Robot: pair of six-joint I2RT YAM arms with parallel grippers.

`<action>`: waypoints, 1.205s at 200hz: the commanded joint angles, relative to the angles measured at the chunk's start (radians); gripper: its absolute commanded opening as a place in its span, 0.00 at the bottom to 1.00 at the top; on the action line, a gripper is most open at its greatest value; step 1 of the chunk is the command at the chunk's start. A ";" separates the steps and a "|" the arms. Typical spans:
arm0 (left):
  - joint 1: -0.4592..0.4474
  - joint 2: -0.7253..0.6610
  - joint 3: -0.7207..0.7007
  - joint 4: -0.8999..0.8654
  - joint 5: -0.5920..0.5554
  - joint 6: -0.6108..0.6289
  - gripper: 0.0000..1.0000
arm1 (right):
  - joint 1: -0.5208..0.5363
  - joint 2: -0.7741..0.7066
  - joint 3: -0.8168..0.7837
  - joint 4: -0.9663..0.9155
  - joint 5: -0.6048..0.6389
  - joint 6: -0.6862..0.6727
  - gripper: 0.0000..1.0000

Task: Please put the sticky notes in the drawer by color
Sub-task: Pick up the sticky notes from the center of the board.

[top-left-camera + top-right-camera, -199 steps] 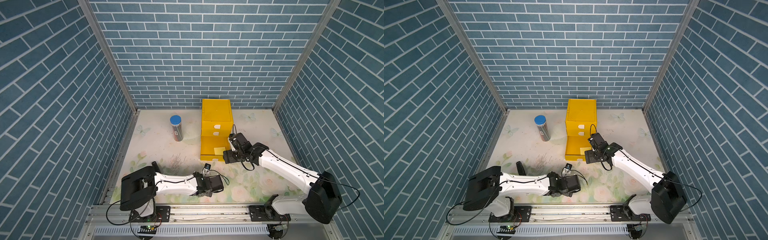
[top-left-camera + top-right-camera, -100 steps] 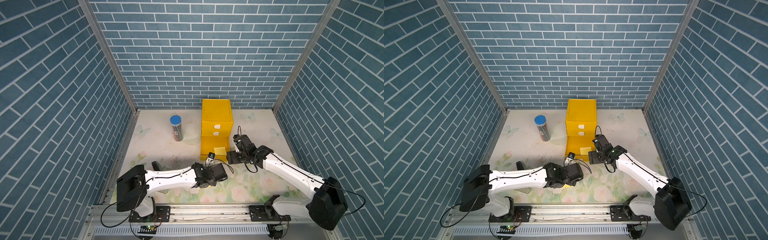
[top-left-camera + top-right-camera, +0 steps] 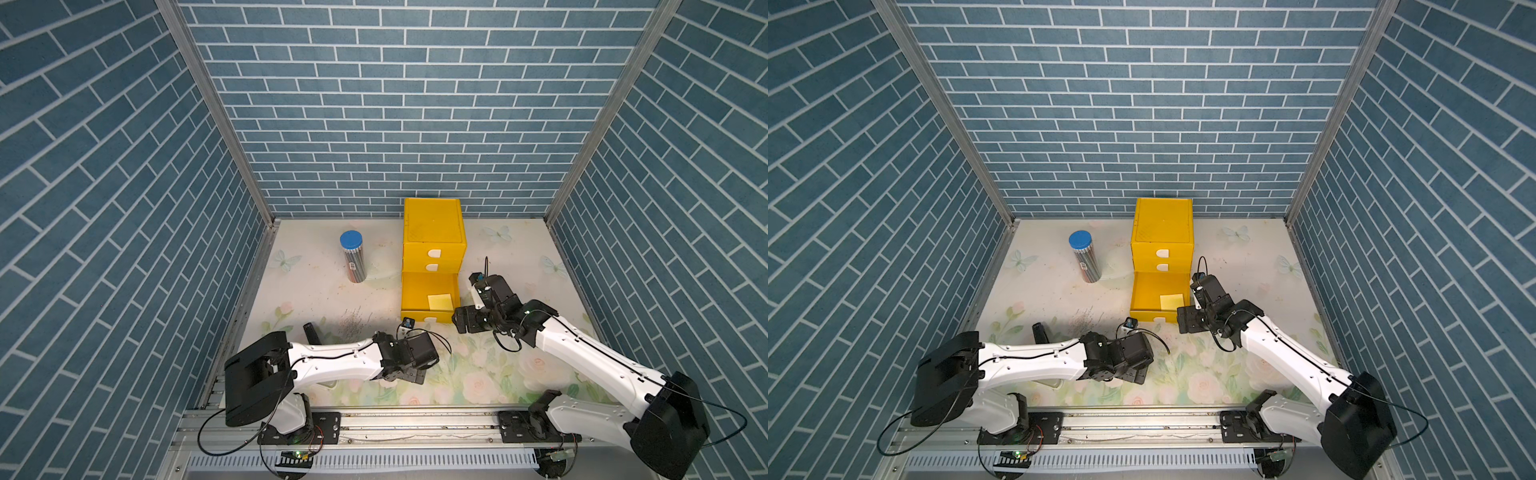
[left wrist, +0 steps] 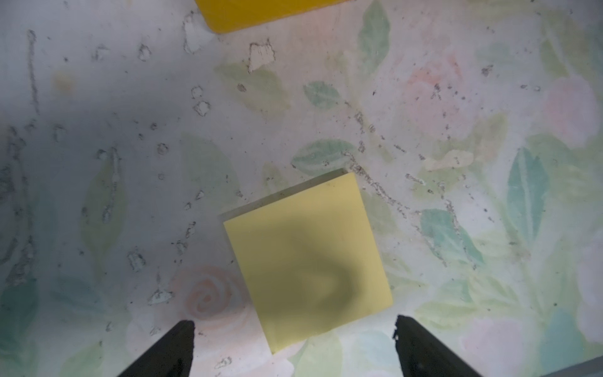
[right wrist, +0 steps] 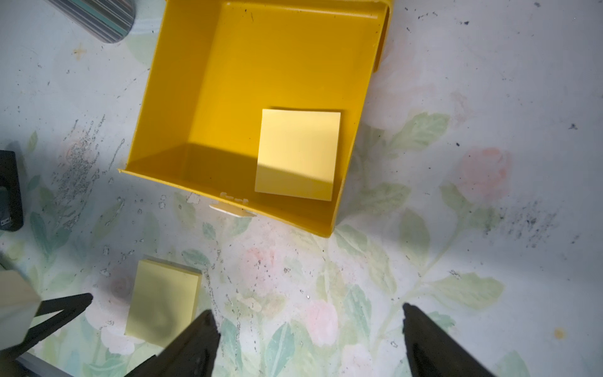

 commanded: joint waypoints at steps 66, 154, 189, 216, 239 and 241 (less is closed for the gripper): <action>0.037 0.162 0.112 -0.052 0.144 -0.097 1.00 | -0.012 -0.056 -0.089 0.052 -0.022 -0.030 0.90; 0.077 0.220 0.153 -0.179 0.102 -0.075 1.00 | -0.032 -0.093 -0.171 0.099 -0.060 -0.047 0.90; 0.077 0.242 0.177 -0.177 0.095 -0.061 1.00 | -0.038 -0.095 -0.167 0.099 -0.060 -0.054 0.90; 0.076 0.271 0.174 -0.160 0.113 -0.050 0.99 | -0.040 -0.101 -0.164 0.100 -0.057 -0.053 0.90; 0.076 0.268 0.148 -0.126 0.135 -0.050 0.94 | -0.040 -0.108 -0.167 0.100 -0.057 -0.052 0.90; 0.076 0.266 0.146 -0.125 0.137 -0.050 0.93 | -0.039 -0.108 -0.167 0.100 -0.057 -0.052 0.90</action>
